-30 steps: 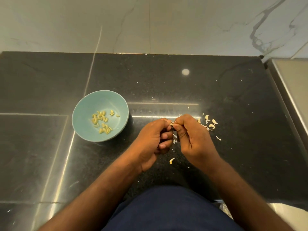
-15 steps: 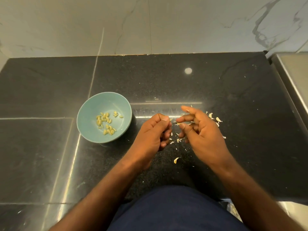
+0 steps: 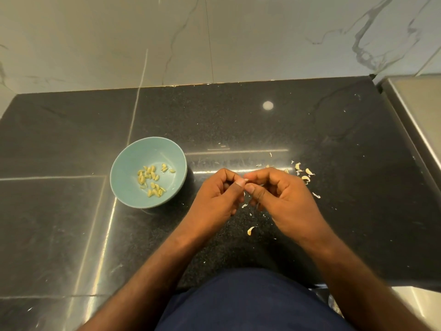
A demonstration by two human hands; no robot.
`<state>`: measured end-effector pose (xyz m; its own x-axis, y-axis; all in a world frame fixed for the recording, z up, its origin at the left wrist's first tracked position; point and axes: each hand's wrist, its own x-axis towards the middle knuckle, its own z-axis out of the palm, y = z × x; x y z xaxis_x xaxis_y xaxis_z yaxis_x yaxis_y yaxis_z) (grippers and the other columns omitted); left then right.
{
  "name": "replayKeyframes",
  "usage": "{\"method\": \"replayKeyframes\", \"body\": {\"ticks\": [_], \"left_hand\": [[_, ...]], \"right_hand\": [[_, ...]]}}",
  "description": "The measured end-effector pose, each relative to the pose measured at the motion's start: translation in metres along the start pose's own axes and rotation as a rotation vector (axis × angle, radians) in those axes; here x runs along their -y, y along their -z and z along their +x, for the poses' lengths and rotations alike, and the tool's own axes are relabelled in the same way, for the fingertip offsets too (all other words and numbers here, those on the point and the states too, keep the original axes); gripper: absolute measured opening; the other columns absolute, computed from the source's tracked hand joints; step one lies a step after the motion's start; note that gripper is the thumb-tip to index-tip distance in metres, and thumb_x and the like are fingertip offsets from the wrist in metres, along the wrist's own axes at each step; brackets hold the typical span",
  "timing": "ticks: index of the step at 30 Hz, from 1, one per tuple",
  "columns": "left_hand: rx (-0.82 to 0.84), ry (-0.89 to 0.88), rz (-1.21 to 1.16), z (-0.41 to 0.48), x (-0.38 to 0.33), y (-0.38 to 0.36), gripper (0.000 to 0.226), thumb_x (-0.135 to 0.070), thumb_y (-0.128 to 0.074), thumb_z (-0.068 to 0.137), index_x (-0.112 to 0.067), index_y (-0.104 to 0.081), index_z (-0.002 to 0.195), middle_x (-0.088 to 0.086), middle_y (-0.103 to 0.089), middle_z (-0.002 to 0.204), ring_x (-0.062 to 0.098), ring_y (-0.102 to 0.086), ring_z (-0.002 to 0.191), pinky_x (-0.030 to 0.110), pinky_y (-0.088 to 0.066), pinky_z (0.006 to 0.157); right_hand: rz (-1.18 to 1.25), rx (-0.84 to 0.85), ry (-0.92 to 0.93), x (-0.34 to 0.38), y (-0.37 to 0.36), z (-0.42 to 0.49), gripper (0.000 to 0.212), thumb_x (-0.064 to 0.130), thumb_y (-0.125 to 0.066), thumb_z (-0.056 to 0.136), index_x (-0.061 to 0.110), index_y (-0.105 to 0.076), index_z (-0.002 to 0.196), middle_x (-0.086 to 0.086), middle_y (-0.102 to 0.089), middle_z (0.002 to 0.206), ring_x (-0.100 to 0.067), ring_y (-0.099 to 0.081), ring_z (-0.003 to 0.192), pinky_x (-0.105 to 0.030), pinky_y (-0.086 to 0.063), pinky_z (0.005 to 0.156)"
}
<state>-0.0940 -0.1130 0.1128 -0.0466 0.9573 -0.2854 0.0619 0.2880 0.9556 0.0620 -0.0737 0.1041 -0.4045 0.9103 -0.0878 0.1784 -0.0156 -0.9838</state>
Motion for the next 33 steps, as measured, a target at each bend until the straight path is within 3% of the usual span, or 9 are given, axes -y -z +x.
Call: {"method": "replayKeyframes", "body": {"ticks": [6, 11, 13, 18, 21, 23, 26, 31, 33], "left_hand": [[-0.005, -0.107, 0.180, 0.001, 0.002, 0.000, 0.015, -0.016, -0.049, 0.102, -0.010, -0.057, 0.091, -0.005, -0.056, 0.066, 0.005, -0.049, 0.056, 0.020, -0.042, 0.055], [-0.077, -0.198, 0.246, 0.006, 0.005, 0.004, 0.025, -0.029, -0.041, 0.098, -0.022, -0.051, 0.077, -0.011, -0.049, 0.063, 0.006, -0.044, 0.060, 0.032, -0.041, 0.059], [-0.088, -0.198, 0.251, 0.008, 0.007, 0.005, 0.025, -0.029, -0.040, 0.098, -0.024, -0.049, 0.075, -0.011, -0.048, 0.063, 0.007, -0.043, 0.060, 0.034, -0.040, 0.058], [-0.025, 0.039, -0.121, 0.007, -0.002, 0.002, 0.025, -0.012, -0.037, 0.102, -0.012, -0.045, 0.078, -0.006, -0.039, 0.059, 0.008, -0.033, 0.051, 0.023, -0.028, 0.049], [0.000, 0.067, -0.190, 0.007, -0.005, 0.001, 0.023, -0.011, -0.036, 0.101, -0.011, -0.045, 0.080, -0.006, -0.038, 0.057, 0.007, -0.032, 0.048, 0.021, -0.027, 0.048], [-0.019, -0.038, -0.090, 0.007, -0.003, 0.000, 0.026, -0.013, -0.038, 0.101, -0.012, -0.045, 0.076, -0.011, -0.043, 0.057, 0.004, -0.037, 0.050, 0.020, -0.032, 0.051], [-0.026, -0.163, 0.031, 0.005, 0.002, -0.006, 0.029, -0.010, -0.039, 0.102, -0.012, -0.047, 0.074, -0.015, -0.052, 0.058, 0.000, -0.047, 0.053, 0.015, -0.038, 0.055], [-0.075, -0.239, 0.064, 0.007, 0.009, -0.016, 0.027, -0.016, -0.040, 0.102, -0.010, -0.049, 0.077, -0.011, -0.059, 0.060, 0.003, -0.055, 0.051, 0.015, -0.042, 0.052], [-0.108, -0.213, 0.008, 0.010, 0.010, -0.018, 0.031, -0.021, -0.040, 0.105, -0.011, -0.048, 0.077, -0.003, -0.056, 0.058, 0.009, -0.054, 0.049, 0.024, -0.043, 0.051]], "right_hand": [[-0.131, 0.002, 0.037, -0.003, 0.005, 0.006, 0.006, 0.015, -0.066, 0.094, 0.018, -0.071, 0.093, 0.002, -0.071, 0.077, -0.011, -0.067, 0.067, -0.025, -0.056, 0.062], [-0.182, 0.018, 0.150, -0.001, -0.007, 0.008, 0.008, 0.011, -0.065, 0.095, 0.016, -0.069, 0.091, 0.008, -0.067, 0.072, -0.011, -0.065, 0.066, -0.018, -0.051, 0.061], [-0.280, -0.004, 0.243, -0.005, -0.010, 0.010, 0.007, 0.012, -0.063, 0.097, 0.013, -0.068, 0.092, 0.007, -0.064, 0.070, -0.013, -0.062, 0.065, -0.025, -0.051, 0.058], [-0.473, -0.072, 0.453, -0.013, -0.012, 0.014, 0.017, 0.023, -0.056, 0.099, 0.010, -0.064, 0.092, 0.008, -0.056, 0.074, -0.009, -0.049, 0.058, -0.020, -0.041, 0.051], [-0.369, -0.049, 0.359, -0.011, -0.015, 0.014, 0.009, 0.021, -0.055, 0.099, 0.020, -0.059, 0.091, 0.013, -0.057, 0.072, -0.010, -0.054, 0.060, -0.018, -0.041, 0.052], [-0.257, -0.009, 0.237, -0.009, -0.017, 0.012, 0.014, 0.020, -0.050, 0.100, 0.026, -0.053, 0.088, 0.005, -0.058, 0.070, -0.016, -0.056, 0.059, -0.032, -0.047, 0.051], [-0.166, 0.018, 0.130, -0.004, -0.020, 0.007, 0.019, 0.023, -0.042, 0.100, 0.021, -0.047, 0.083, -0.007, -0.051, 0.069, -0.027, -0.048, 0.057, -0.051, -0.044, 0.053], [0.046, -0.012, -0.093, 0.000, -0.022, 0.005, 0.033, 0.025, -0.042, 0.104, 0.006, -0.047, 0.077, -0.001, -0.049, 0.061, -0.019, -0.047, 0.053, -0.034, -0.042, 0.046], [0.155, -0.007, -0.217, 0.002, -0.019, 0.004, 0.036, 0.025, -0.041, 0.107, 0.008, -0.048, 0.076, -0.002, -0.049, 0.059, -0.018, -0.048, 0.049, -0.030, -0.040, 0.045]]}}
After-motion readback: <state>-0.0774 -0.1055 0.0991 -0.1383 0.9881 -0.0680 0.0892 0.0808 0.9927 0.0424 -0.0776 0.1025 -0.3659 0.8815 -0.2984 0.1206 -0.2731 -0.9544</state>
